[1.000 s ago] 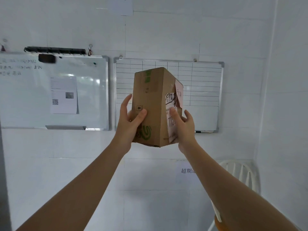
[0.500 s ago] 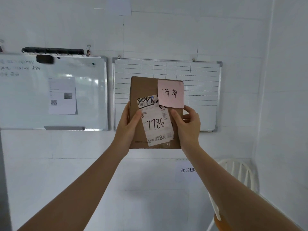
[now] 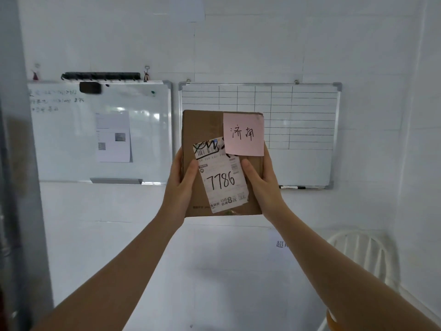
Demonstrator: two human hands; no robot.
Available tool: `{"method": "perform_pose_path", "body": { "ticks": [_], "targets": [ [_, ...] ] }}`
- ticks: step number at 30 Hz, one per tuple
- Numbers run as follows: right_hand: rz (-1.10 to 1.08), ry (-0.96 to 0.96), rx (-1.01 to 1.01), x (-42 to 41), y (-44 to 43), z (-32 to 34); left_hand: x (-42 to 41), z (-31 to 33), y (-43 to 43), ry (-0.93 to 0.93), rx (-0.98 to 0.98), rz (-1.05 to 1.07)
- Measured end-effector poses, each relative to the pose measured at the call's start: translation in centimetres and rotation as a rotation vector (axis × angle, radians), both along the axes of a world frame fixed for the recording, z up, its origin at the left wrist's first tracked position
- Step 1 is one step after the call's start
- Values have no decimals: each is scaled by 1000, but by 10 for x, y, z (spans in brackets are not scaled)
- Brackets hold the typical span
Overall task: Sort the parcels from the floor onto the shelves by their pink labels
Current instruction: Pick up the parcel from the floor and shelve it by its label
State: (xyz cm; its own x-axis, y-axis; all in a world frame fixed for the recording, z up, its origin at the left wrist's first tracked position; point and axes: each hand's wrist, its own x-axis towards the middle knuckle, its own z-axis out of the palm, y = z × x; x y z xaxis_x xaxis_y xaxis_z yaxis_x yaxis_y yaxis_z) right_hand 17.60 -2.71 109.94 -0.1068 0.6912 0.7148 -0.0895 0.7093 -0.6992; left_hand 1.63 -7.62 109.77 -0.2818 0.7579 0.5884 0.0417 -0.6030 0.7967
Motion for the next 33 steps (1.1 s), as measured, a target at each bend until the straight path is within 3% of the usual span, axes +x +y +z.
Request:
{"method": "perform_pose_path", "body": {
  "ticks": [7,19,33],
  "targets": [
    [74,51,52,-24,3,-6,-17,-1,-15,22,19,98],
    [390,66,72,-48,-20,-7,-11,-9,-80,-8,26,416],
    [1039,30,-3,-155,-202,-39,-33,-44,-309,-154,46,1053]
  ]
}}
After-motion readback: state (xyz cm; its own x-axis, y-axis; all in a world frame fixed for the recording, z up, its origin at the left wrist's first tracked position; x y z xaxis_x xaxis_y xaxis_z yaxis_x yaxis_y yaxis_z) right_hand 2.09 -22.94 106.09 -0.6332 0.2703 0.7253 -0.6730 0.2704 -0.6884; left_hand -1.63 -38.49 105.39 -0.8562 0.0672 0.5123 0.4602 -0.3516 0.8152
